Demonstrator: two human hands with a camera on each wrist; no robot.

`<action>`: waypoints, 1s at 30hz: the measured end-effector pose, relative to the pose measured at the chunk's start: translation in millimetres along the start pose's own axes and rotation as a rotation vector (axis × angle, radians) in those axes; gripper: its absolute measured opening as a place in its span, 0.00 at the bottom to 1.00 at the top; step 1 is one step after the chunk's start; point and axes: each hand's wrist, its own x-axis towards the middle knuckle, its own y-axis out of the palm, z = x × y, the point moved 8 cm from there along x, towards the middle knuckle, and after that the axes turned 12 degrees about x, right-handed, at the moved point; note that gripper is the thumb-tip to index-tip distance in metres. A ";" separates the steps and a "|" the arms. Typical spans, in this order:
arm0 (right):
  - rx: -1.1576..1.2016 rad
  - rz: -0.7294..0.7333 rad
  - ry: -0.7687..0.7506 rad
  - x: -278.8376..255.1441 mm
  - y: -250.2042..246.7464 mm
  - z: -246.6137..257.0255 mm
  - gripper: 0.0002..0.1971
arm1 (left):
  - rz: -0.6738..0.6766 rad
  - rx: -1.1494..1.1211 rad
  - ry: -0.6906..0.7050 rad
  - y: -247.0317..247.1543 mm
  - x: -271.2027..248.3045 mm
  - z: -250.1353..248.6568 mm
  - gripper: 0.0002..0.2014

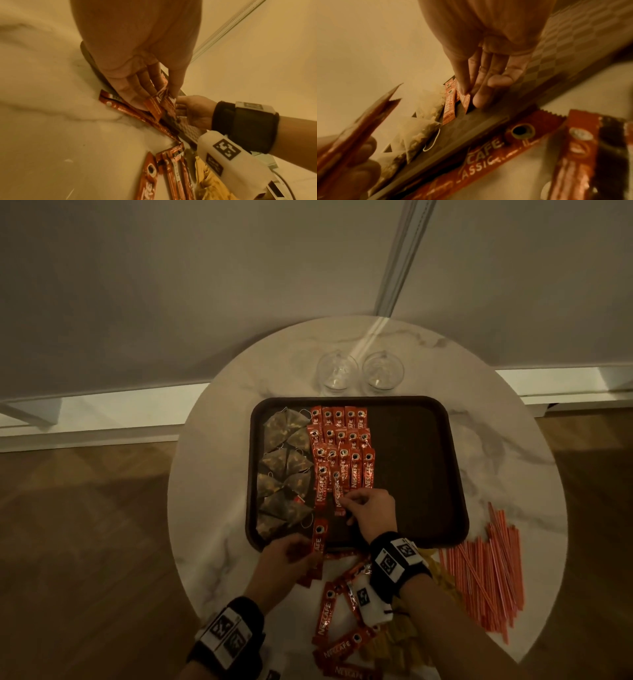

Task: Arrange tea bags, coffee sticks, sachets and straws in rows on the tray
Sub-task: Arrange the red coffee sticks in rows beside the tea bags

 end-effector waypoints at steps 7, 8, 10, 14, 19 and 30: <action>-0.112 0.015 -0.018 6.1 5.0 -1.6 0.05 | -0.003 0.021 -0.021 -3.2 0.0 7.7 0.03; -0.118 0.018 -0.022 6.4 6.2 -2.2 0.05 | -0.002 0.015 -0.021 -3.1 0.1 6.8 0.03; -0.117 0.009 -0.029 6.9 7.7 -2.7 0.06 | -0.001 0.011 -0.020 -2.5 0.2 5.1 0.03; -0.105 -0.015 -0.046 6.1 8.6 -1.3 0.05 | -0.005 0.026 -0.018 -1.4 1.1 5.1 0.03; -0.077 -0.025 -0.073 4.0 9.0 2.6 0.02 | -0.009 0.007 -0.031 -3.1 3.9 7.3 0.02; -0.046 -0.024 -0.062 6.9 16.1 5.8 0.10 | -0.012 0.002 -0.002 -5.7 1.7 1.0 0.02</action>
